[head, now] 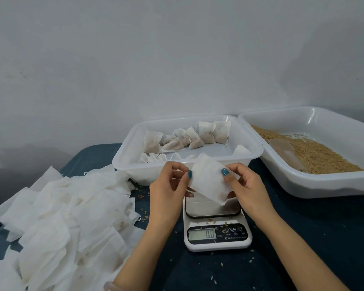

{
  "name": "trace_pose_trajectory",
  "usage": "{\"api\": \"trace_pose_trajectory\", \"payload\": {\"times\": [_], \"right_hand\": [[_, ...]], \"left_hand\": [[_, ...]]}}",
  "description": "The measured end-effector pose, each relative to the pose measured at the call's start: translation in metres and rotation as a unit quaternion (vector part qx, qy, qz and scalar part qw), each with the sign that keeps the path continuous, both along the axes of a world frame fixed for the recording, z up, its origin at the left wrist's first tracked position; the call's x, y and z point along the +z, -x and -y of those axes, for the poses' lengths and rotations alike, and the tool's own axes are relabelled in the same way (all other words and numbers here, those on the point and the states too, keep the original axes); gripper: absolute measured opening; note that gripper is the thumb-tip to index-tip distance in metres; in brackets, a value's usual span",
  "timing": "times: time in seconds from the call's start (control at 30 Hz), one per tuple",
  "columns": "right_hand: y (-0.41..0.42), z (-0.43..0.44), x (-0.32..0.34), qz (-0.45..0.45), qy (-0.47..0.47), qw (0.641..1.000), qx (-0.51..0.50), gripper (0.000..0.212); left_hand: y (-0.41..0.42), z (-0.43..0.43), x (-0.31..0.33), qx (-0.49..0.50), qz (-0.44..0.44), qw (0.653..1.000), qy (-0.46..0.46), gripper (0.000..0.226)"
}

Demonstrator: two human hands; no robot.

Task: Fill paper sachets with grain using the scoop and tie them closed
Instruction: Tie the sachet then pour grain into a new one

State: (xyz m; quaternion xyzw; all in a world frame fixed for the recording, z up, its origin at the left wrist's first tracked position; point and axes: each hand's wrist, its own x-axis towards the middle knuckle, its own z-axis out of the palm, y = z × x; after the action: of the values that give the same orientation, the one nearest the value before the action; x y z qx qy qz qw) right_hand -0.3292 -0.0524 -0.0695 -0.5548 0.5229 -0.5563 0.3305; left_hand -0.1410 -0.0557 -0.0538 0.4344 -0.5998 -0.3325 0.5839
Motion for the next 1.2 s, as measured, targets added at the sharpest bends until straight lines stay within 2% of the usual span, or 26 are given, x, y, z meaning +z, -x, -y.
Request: {"api": "trace_pose_trajectory", "payload": {"times": [0.73,1.03,1.1,1.2], "right_hand": [[-0.002,-0.004,0.003,-0.035,0.004,0.999,-0.002,0.013],[-0.003,-0.004,0.002,-0.079,0.005,0.997,-0.014,0.010],[-0.005,-0.008,0.003,-0.163,0.045,0.984,-0.052,0.031],[-0.011,-0.016,0.003,-0.332,0.195,0.920,-0.073,0.077]], "left_hand": [[0.005,-0.005,0.000,0.008,0.041,0.999,-0.009,0.018],[0.005,-0.008,0.001,-0.007,0.099,0.995,-0.030,0.016],[0.006,-0.008,0.001,-0.013,0.099,0.995,-0.028,0.014],[0.008,-0.009,0.001,-0.025,0.090,0.995,-0.021,0.011]]}}
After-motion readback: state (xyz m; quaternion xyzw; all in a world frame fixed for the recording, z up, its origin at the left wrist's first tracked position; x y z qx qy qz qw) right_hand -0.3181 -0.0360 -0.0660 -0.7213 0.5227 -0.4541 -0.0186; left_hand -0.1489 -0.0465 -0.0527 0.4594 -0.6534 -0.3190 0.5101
